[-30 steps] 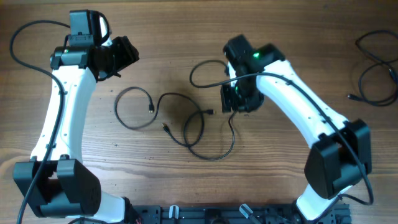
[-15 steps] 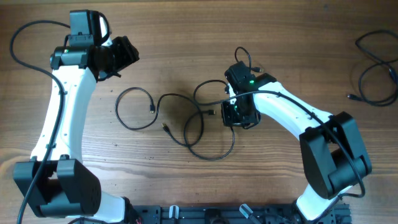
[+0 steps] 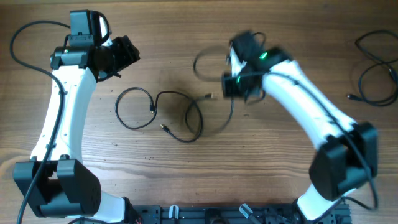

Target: Untangle cables

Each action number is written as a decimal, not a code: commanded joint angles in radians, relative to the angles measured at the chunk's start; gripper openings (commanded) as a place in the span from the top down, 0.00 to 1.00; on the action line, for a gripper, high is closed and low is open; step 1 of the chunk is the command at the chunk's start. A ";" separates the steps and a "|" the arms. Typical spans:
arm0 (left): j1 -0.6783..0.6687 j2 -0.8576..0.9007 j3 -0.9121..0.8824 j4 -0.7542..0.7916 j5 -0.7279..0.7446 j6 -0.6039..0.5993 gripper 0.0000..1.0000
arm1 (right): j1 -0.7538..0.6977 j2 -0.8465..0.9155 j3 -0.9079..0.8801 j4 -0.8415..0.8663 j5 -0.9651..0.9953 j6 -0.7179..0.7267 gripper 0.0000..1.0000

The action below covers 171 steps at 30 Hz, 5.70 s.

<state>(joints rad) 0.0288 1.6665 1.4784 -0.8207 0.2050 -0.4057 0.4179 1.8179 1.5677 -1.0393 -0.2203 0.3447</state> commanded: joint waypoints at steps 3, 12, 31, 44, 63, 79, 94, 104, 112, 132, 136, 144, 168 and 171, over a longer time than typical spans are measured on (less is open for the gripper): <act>0.001 0.006 0.006 0.002 -0.009 -0.006 0.29 | -0.095 -0.122 0.510 -0.180 0.004 -0.109 0.96; 0.001 0.006 0.006 0.002 -0.009 -0.006 0.28 | -0.573 -0.122 0.711 -0.225 0.197 -0.041 0.96; 0.001 0.006 0.006 0.001 -0.005 -0.048 0.25 | -1.027 0.278 0.568 0.000 0.169 -0.044 0.00; 0.154 -0.082 0.056 0.016 -0.090 0.084 0.26 | -0.589 0.109 0.564 -0.245 -0.283 -0.359 0.00; 0.315 -0.048 0.057 -0.113 -0.090 0.040 0.30 | 0.332 0.546 0.563 -0.003 -0.097 0.315 0.46; 0.182 -0.048 0.057 -0.096 -0.011 -0.029 0.25 | 0.011 0.194 0.575 0.072 0.040 0.072 0.96; -0.325 -0.023 0.057 -0.016 -0.016 -0.029 0.20 | -0.708 0.401 0.574 0.517 0.275 0.021 0.95; -0.372 0.036 0.057 0.009 -0.016 -0.028 0.00 | -0.723 0.246 0.574 0.237 0.062 -0.032 0.00; -0.372 0.036 0.057 0.008 -0.064 -0.014 0.00 | -0.544 -0.220 0.574 -0.154 -0.129 -0.293 0.00; -0.372 0.036 0.057 0.005 -0.064 -0.014 0.00 | -0.381 -0.601 0.276 -0.140 -0.004 -0.108 0.00; -0.372 0.036 0.057 0.005 -0.064 -0.014 0.00 | -0.382 -0.897 -0.220 0.270 0.047 -0.109 0.00; -0.372 0.036 0.057 0.005 -0.064 -0.014 0.00 | -0.382 -1.486 -1.095 0.972 0.185 -0.109 0.00; -0.372 0.036 0.057 0.005 -0.064 -0.014 0.00 | -0.382 -1.808 -1.563 1.045 0.217 -0.129 0.00; -0.372 0.036 0.057 0.005 -0.064 -0.014 0.00 | -0.382 -1.808 -1.563 1.045 0.217 -0.129 0.00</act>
<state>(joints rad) -0.3397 1.6970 1.5265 -0.8177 0.1459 -0.4313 0.0322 0.0174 0.0063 0.0006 0.0013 0.2325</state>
